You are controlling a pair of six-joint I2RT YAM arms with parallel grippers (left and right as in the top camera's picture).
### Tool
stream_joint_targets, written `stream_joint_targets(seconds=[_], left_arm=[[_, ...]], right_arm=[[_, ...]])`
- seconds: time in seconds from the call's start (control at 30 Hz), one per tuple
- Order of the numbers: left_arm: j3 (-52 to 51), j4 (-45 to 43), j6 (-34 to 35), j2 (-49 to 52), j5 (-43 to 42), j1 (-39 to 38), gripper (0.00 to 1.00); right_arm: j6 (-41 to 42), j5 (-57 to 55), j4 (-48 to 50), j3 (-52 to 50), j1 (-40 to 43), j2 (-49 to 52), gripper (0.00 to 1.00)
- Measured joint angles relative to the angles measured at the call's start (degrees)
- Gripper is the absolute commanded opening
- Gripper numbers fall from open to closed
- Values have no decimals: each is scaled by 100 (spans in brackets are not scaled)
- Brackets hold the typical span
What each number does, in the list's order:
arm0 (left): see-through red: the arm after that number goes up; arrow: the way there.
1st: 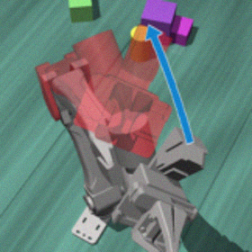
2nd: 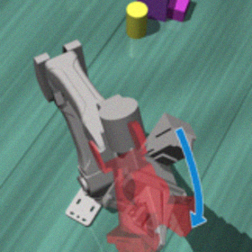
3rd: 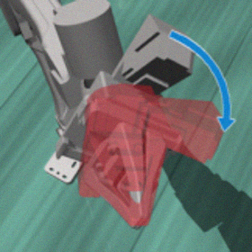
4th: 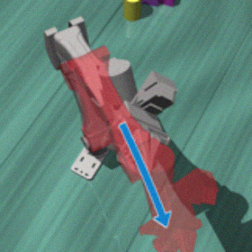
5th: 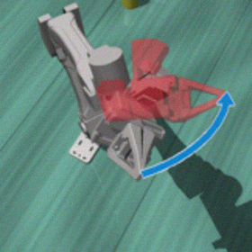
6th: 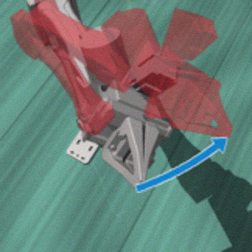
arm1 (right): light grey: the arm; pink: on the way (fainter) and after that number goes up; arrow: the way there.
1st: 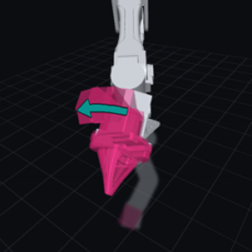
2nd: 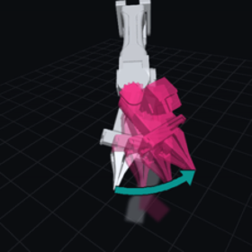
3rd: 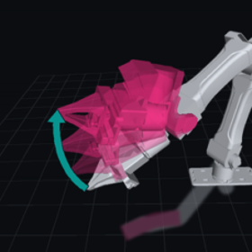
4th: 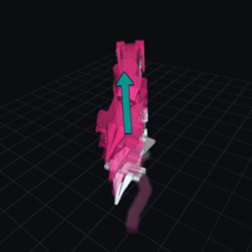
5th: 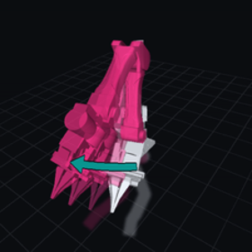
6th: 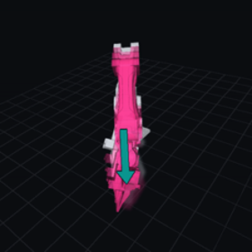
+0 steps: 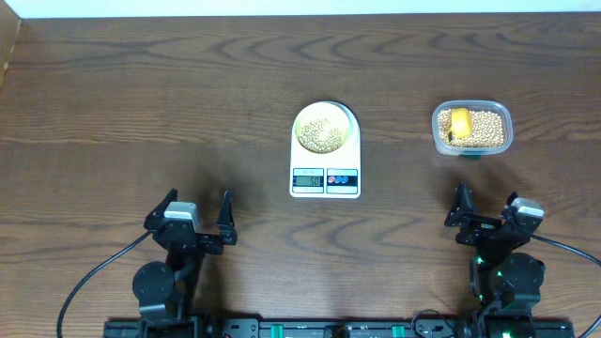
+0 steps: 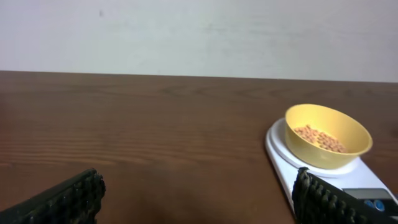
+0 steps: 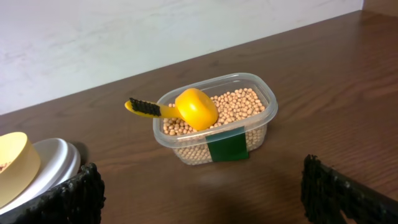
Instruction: Scoop item into bowl and weigh 50g on scale
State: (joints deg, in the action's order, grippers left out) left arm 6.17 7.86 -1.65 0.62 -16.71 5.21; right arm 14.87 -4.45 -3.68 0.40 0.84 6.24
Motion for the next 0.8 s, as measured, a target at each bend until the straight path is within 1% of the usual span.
stream_joint_targets(seconds=[0.2, 0.37, 0.67, 0.8], left_arm=[[-44, 199, -2, 0, -271, -7, 98], [-142, 175, 0, -4, -291, -9, 98], [-144, 173, 0, -4, -197, -20, 98], [-146, 170, 0, -4, 57, -120, 98]], right_arm=[[0, 2, 0, 0, 0, 0, 99], [0, 2, 0, 0, 0, 0, 99], [0, 0, 2, 0, 0, 0, 99], [0, 2, 0, 0, 0, 0, 99]])
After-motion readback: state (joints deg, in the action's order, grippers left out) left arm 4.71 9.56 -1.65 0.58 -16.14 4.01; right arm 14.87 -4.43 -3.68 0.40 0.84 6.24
